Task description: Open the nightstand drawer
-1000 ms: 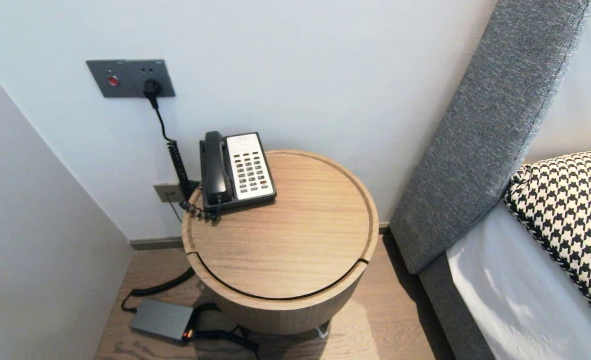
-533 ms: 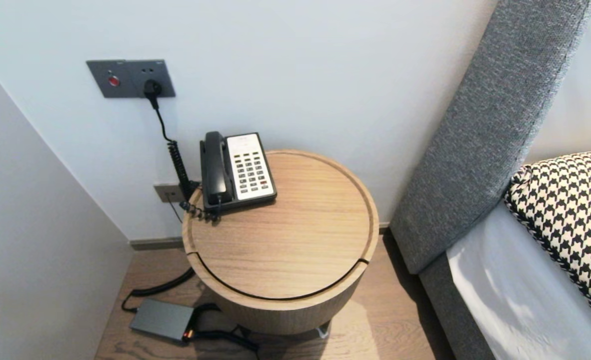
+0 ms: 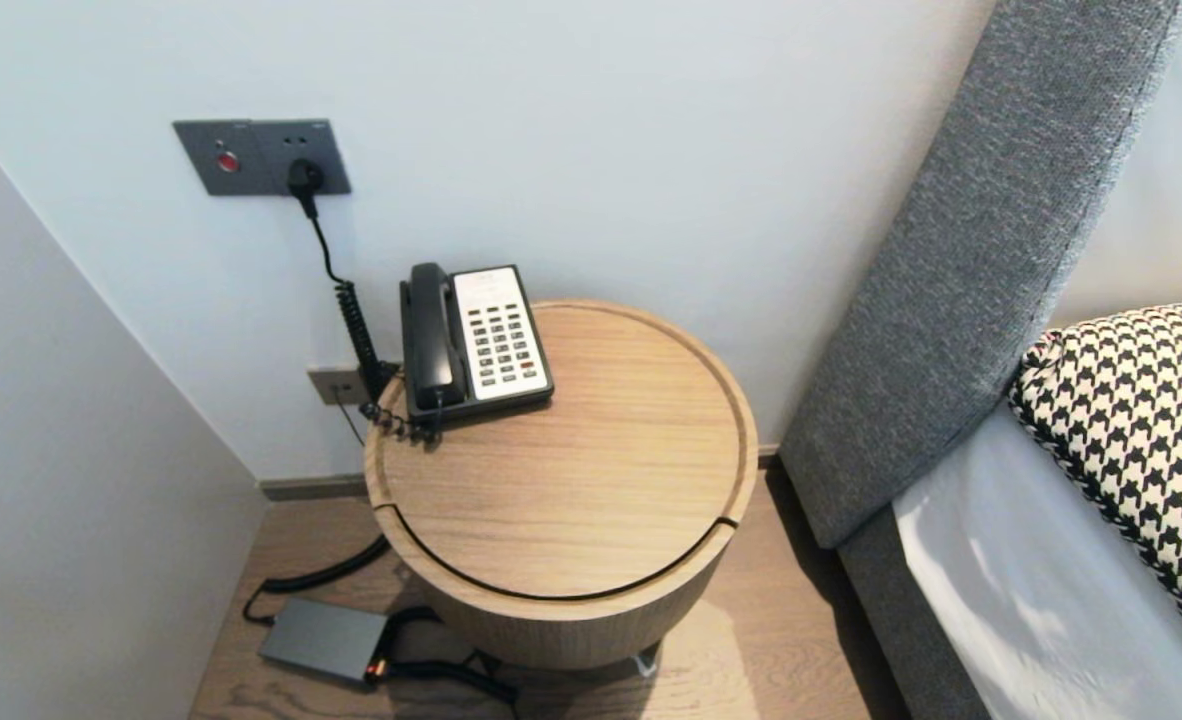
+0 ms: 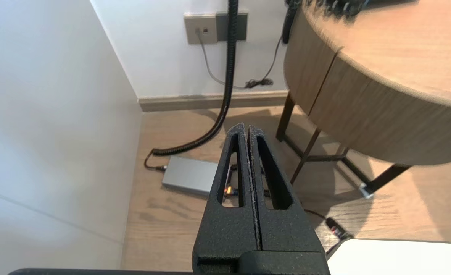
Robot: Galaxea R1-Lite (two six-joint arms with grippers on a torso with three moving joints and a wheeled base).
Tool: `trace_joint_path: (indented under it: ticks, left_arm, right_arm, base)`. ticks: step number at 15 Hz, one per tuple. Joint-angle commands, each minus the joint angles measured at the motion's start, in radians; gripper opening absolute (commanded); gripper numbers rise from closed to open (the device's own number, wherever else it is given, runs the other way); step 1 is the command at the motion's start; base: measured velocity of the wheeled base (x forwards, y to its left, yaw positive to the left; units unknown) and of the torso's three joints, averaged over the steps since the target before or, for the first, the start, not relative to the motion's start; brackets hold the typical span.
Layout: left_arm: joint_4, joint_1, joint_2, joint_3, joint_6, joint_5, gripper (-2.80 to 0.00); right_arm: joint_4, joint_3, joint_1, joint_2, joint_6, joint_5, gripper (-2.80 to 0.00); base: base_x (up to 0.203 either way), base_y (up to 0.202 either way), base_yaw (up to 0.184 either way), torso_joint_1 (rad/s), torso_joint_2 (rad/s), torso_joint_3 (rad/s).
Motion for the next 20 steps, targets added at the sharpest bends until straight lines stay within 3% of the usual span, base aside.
trace_joint_path:
  ticks: [1, 7, 9, 13, 16, 20]
  left_arm:
    - [0.010, 0.001, 0.166, -0.078, -0.001, -0.005, -2.80]
    - [0.039, -0.001, 0.576, -0.194, -0.040, -0.022, -2.80]
    - [0.096, -0.018, 0.699, -0.320, -0.072, -0.025, -2.80]
    - [0.249, -0.209, 0.912, -0.499, -0.224, -0.028, -2.80]
    - [0.265, -0.341, 1.075, -0.570, -0.311, -0.026, -2.80]
    - [0.236, -0.452, 1.235, -0.662, -0.397, -0.019, -2.80]
  right_arm:
    - [-0.001, 0.025, 0.000, 0.000, -0.001, 0.000, -2.80]
    - [-0.001, 0.025, 0.000, 0.000, -0.001, 0.000, -2.80]
    - [-0.001, 0.025, 0.000, 0.000, 0.001, 0.000, -2.80]
    - [-0.001, 0.025, 0.000, 0.000, 0.001, 0.000, -2.80]
    - [-0.001, 0.025, 0.000, 0.000, -0.001, 0.000, -2.80]
    - [-0.001, 0.025, 0.000, 0.000, -0.001, 0.000, -2.80]
  base:
    - [0.000, 0.000, 0.000, 0.000, 0.00, 0.000]
    - [0.000, 0.000, 0.000, 0.000, 0.00, 0.000]
    - [0.000, 0.000, 0.000, 0.000, 0.00, 0.000]
    - [0.000, 0.000, 0.000, 0.000, 0.00, 0.000]
    - [0.000, 0.000, 0.000, 0.000, 0.00, 0.000]
    - [0.000, 0.000, 0.000, 0.000, 0.00, 0.000]
